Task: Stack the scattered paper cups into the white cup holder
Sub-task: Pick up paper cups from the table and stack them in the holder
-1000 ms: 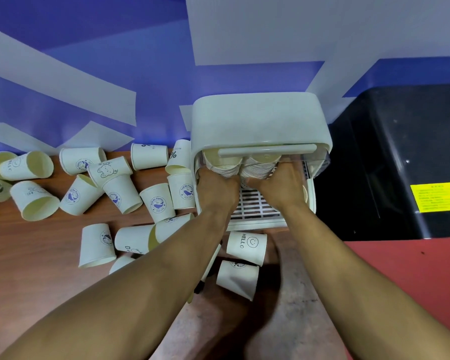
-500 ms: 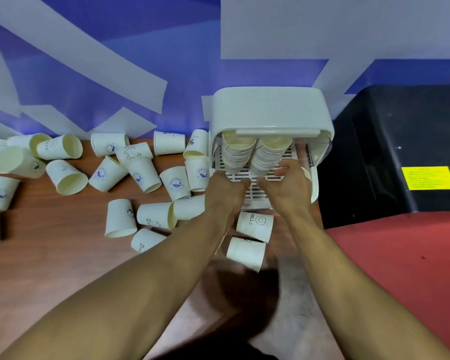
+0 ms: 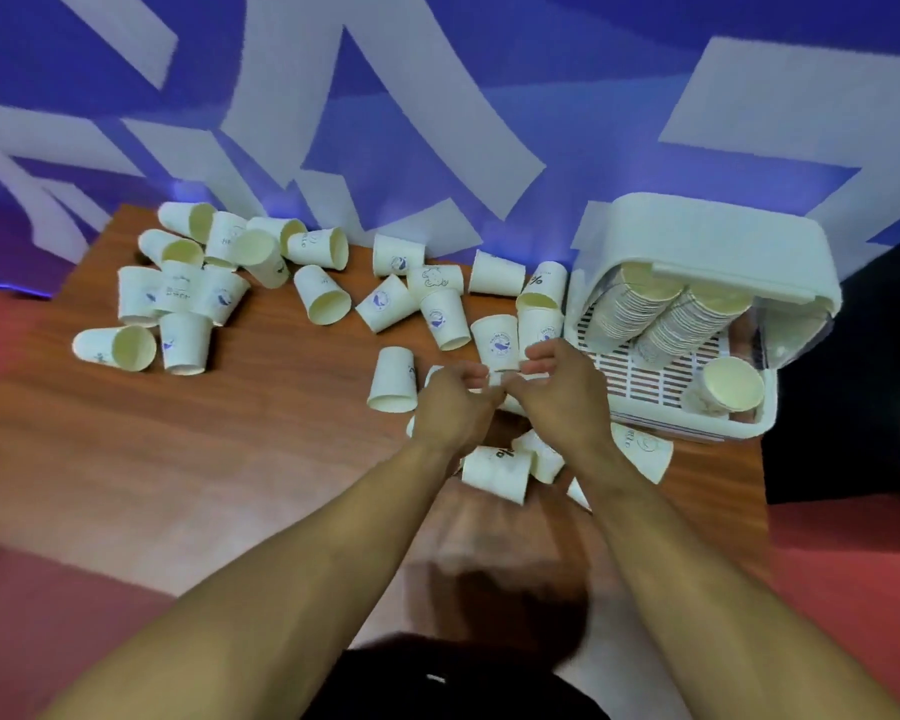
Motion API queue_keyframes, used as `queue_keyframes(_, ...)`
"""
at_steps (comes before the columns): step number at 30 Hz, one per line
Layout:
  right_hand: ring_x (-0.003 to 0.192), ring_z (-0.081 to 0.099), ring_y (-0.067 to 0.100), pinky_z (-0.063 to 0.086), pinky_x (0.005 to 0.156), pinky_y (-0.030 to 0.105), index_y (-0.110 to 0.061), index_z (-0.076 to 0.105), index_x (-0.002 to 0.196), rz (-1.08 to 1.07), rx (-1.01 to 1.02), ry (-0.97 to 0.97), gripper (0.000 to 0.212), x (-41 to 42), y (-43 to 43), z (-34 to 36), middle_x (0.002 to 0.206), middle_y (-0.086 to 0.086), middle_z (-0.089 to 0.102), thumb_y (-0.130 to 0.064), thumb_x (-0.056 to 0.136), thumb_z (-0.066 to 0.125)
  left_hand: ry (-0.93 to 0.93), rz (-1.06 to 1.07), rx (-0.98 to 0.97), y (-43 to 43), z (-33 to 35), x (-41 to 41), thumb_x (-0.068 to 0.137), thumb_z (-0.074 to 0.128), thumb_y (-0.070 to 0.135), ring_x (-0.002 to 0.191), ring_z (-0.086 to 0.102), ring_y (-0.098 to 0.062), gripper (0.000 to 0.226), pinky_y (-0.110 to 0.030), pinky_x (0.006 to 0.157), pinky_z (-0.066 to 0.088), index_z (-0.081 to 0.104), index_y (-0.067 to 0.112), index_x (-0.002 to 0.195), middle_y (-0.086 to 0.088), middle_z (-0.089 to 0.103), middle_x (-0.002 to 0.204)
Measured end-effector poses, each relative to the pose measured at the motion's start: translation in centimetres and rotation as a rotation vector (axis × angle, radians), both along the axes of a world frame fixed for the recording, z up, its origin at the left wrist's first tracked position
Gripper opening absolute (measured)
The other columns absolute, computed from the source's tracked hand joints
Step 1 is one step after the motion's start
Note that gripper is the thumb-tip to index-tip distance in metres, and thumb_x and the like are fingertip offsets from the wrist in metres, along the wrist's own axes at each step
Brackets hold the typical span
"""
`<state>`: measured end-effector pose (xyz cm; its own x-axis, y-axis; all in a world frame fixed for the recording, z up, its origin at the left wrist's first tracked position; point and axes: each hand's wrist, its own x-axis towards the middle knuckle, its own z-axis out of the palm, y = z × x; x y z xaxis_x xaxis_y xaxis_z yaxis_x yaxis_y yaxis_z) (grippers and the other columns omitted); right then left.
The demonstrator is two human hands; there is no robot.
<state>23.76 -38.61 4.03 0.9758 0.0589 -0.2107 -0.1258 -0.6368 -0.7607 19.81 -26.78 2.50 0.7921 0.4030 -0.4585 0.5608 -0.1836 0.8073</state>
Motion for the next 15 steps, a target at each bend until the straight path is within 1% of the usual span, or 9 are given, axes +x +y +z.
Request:
queue_keyframes(2, 0.084, 0.065, 0.009, 0.050, 0.080, 0.028, -0.021, 0.062, 0.103, 0.057, -0.007, 0.007, 0.033, -0.2, 2.6, -0.1, 0.096, -0.007, 0.068, -0.031, 0.075, 0.076, -0.010, 0.022, 0.014, 2.8, -0.1, -1.1, 0.082, 0.071, 0.028, 0.093, 0.063, -0.011, 0.028, -0.033, 0.084, 0.054, 0.066, 0.020, 0.108, 0.005, 0.067, 0.102)
queue_keyframes(4, 0.087, 0.064, 0.010, 0.049, 0.080, 0.028, -0.023, 0.063, 0.101, 0.097, -0.034, 0.028, 0.028, -0.4, 5.0, -0.6, 0.097, -0.008, 0.068, -0.030, 0.077, 0.074, 0.012, 0.029, 0.039, 5.6, -0.4, -1.9, 0.083, 0.069, 0.024, 0.094, 0.063, -0.015, 0.024, -0.034, 0.085, 0.054, 0.066, 0.019, 0.107, 0.003, 0.066, 0.102)
queue_keyframes(7, 0.094, 0.062, 0.014, 0.048, 0.084, 0.030, -0.022, 0.064, 0.100, 0.119, -0.124, 0.050, 0.025, -0.7, 7.6, -2.2, 0.099, -0.005, 0.068, -0.030, 0.078, 0.071, 0.103, 0.003, 0.138, 9.3, -1.4, -2.6, 0.085, 0.065, 0.025, 0.095, 0.063, -0.020, 0.019, -0.034, 0.083, 0.053, 0.067, 0.021, 0.103, 0.003, 0.067, 0.104)
queue_keyframes(9, 0.102, 0.061, 0.019, 0.046, 0.089, 0.032, -0.021, 0.065, 0.101, 0.062, -0.171, 0.098, 0.026, -0.7, 8.6, -3.5, 0.104, -0.003, 0.068, -0.032, 0.079, 0.070, 0.181, -0.008, 0.153, 11.3, -2.5, -2.7, 0.084, 0.063, 0.028, 0.093, 0.063, -0.022, 0.015, -0.031, 0.079, 0.052, 0.068, 0.023, 0.097, 0.002, 0.069, 0.100)
queue_keyframes(11, 0.109, 0.058, 0.021, 0.042, 0.091, 0.030, -0.018, 0.066, 0.106, -0.012, -0.216, 0.163, 0.029, -0.7, 9.2, -4.5, 0.113, 0.001, 0.066, -0.031, 0.080, 0.069, 0.230, 0.001, 0.077, 12.4, -3.6, -2.4, 0.083, 0.061, 0.027, 0.086, 0.065, -0.022, 0.012, -0.029, 0.071, 0.051, 0.070, 0.022, 0.091, 0.000, 0.071, 0.091)
queue_keyframes(12, 0.112, 0.057, 0.022, 0.041, 0.091, 0.030, -0.017, 0.067, 0.108, -0.037, -0.242, 0.190, 0.031, -0.8, 9.4, -4.9, 0.116, 0.002, 0.065, -0.031, 0.081, 0.068, 0.240, 0.016, 0.015, 12.7, -4.0, -2.2, 0.082, 0.062, 0.027, 0.080, 0.065, -0.022, 0.013, -0.030, 0.069, 0.052, 0.071, 0.022, 0.089, -0.002, 0.071, 0.087)
queue_keyframes(14, 0.112, 0.057, 0.022, 0.041, 0.089, 0.028, -0.014, 0.067, 0.109, -0.098, -0.258, 0.235, 0.031, -0.9, 9.8, -5.3, 0.117, 0.005, 0.065, -0.030, 0.082, 0.067, 0.257, 0.068, -0.132, 12.7, -4.8, -1.8, 0.083, 0.065, 0.026, 0.068, 0.060, -0.021, 0.010, -0.032, 0.063, 0.053, 0.073, 0.021, 0.085, -0.005, 0.070, 0.081)
queue_keyframes(15, 0.109, 0.059, 0.023, 0.042, 0.087, 0.029, -0.010, 0.068, 0.106, -0.128, -0.258, 0.252, 0.031, -0.9, 10.0, -5.4, 0.114, 0.007, 0.066, -0.029, 0.082, 0.067, 0.257, 0.088, -0.203, 12.5, -5.2, -1.7, 0.084, 0.067, 0.024, 0.067, 0.058, -0.019, 0.007, -0.029, 0.059, 0.050, 0.073, 0.021, 0.082, -0.004, 0.068, 0.079)
